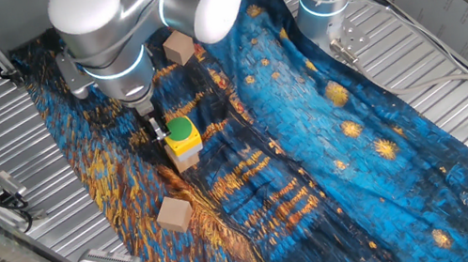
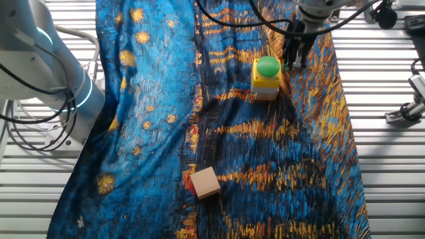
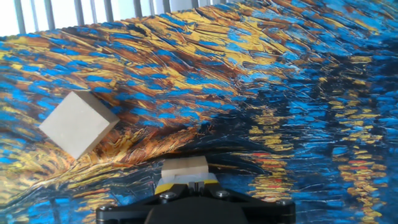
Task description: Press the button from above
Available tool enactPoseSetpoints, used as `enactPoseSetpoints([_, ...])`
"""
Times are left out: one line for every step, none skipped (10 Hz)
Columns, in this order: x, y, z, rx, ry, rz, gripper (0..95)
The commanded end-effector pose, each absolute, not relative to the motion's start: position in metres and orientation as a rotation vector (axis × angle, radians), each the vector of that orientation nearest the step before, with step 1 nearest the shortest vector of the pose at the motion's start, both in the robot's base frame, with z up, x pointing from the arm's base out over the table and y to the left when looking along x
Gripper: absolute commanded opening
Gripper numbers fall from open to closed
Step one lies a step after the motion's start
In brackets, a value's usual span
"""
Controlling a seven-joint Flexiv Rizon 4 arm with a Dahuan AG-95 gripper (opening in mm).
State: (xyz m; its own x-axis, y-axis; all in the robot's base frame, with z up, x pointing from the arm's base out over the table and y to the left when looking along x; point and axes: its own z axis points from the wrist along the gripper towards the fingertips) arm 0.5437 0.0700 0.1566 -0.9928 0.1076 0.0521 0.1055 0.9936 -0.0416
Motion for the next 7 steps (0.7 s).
enactPoseSetpoints([0.5403, 0.0724, 0.1633, -0.171, -3.080, 0.057, 0.0])
enactPoseSetpoints([0.5392, 0.0735, 0.1648, -0.171, -3.080, 0.057, 0.0])
enactPoseSetpoints([0.5390, 0.0746, 0.1645, -0.171, -3.083, 0.057, 0.0])
enactPoseSetpoints([0.5389, 0.0756, 0.1640, -0.172, -3.087, 0.061, 0.0])
enactPoseSetpoints([0.5393, 0.0759, 0.1641, -0.168, -3.093, 0.052, 0.0])
enactPoseSetpoints([0.5404, 0.0766, 0.1647, -0.166, -3.099, 0.049, 0.0])
enactPoseSetpoints([0.5440, 0.0787, 0.1663, -0.173, -3.099, 0.045, 0.0])
